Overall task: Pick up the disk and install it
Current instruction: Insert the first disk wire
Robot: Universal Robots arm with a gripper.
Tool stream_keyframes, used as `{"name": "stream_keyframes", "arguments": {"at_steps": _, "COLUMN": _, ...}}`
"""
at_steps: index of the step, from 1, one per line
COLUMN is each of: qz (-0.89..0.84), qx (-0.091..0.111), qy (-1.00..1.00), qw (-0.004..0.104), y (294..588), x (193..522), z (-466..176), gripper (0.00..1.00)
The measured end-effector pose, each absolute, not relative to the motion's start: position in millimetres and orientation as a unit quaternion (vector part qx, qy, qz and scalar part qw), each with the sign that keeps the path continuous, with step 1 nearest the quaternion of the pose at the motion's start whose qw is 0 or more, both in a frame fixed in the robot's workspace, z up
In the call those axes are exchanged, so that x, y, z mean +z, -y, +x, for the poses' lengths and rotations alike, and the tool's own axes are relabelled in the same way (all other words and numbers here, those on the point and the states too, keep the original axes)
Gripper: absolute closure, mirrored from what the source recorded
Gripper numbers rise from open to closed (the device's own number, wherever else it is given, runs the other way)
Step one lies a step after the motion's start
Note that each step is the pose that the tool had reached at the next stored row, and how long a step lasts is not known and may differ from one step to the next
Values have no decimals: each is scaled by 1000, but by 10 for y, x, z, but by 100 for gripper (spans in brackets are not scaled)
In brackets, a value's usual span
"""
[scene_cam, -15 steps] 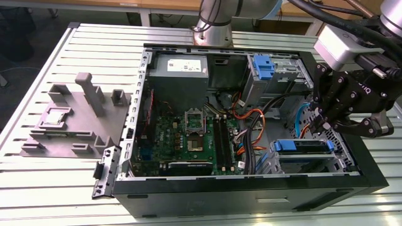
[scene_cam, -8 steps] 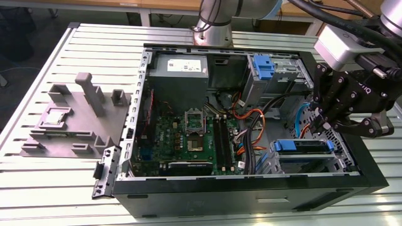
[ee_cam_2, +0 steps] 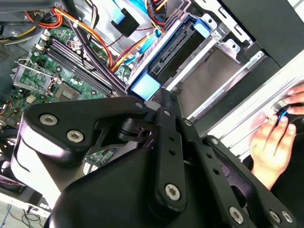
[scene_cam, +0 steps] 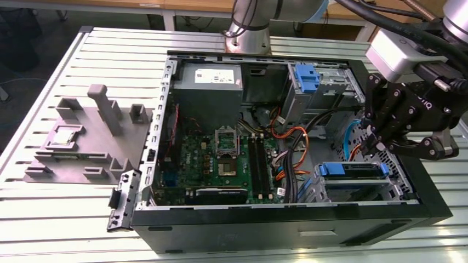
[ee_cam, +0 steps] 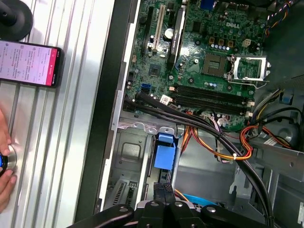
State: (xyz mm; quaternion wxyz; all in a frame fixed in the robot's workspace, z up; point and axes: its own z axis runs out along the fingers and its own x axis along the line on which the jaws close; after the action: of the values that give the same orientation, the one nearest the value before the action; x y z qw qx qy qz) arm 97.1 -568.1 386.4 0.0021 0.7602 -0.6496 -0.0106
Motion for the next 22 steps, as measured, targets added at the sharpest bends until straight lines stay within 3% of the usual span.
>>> {"name": "stream_keyframes", "arguments": {"at_steps": 9, "qz": 777, "qx": -3, "qy": 629, "qw": -4, "y": 5674, "x": 3842, "z": 1028, "gripper": 90}}
{"name": "stream_keyframes", "arguments": {"at_steps": 16, "qz": 777, "qx": 1, "qy": 630, "qw": 0, "y": 5658, "x": 3818, "z": 1110, "gripper": 89}}
{"name": "stream_keyframes", "arguments": {"at_steps": 19, "qz": 777, "qx": 1, "qy": 629, "qw": 1, "y": 5657, "x": 3817, "z": 1133, "gripper": 76}}
{"name": "stream_keyframes", "arguments": {"at_steps": 22, "qz": 781, "qx": 1, "qy": 625, "qw": 1, "y": 5656, "x": 3814, "z": 1153, "gripper": 76}}
